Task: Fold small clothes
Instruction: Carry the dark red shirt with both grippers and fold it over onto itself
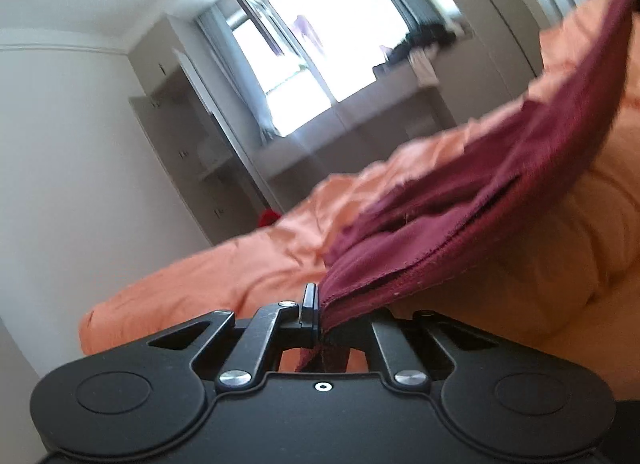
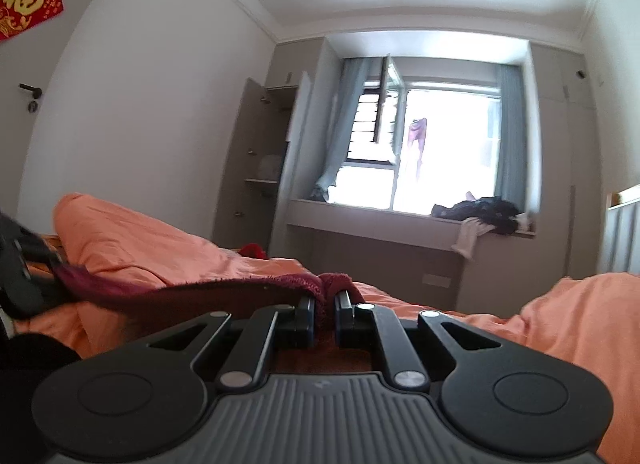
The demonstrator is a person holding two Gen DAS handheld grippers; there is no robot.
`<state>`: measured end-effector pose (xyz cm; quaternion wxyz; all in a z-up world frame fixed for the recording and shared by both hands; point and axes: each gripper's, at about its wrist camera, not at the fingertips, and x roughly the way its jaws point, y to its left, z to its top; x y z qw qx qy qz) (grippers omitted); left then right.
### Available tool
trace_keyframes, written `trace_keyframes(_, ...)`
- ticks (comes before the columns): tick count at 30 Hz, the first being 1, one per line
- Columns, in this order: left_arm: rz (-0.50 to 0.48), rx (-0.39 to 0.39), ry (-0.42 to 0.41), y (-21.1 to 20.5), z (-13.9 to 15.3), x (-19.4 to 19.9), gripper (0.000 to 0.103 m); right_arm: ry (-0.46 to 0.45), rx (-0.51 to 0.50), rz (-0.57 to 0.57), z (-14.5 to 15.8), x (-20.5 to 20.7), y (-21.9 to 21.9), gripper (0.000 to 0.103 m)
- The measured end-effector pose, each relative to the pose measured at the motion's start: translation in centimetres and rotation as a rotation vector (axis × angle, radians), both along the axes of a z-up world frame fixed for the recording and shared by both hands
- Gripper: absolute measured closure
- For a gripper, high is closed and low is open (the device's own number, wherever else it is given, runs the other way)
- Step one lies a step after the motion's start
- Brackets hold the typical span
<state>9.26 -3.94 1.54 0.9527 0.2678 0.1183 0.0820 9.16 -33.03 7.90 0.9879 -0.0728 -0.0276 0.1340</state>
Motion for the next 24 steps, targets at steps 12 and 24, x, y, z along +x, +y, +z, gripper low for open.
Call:
trace_keyframes(12, -0.089, -0.131, -0.060, -0.9, 5.3, -8.7, 0.099, -0.090, 0.002, -0.063, 0.6, -9.0, -1.2, 0.094)
trace_keyframes(24, -0.090, -0.001, 0.024, -1.7, 6.2, -13.1, 0.097, -0.114, 0.012, -0.069, 2.0, -12.6, -1.3, 0.094)
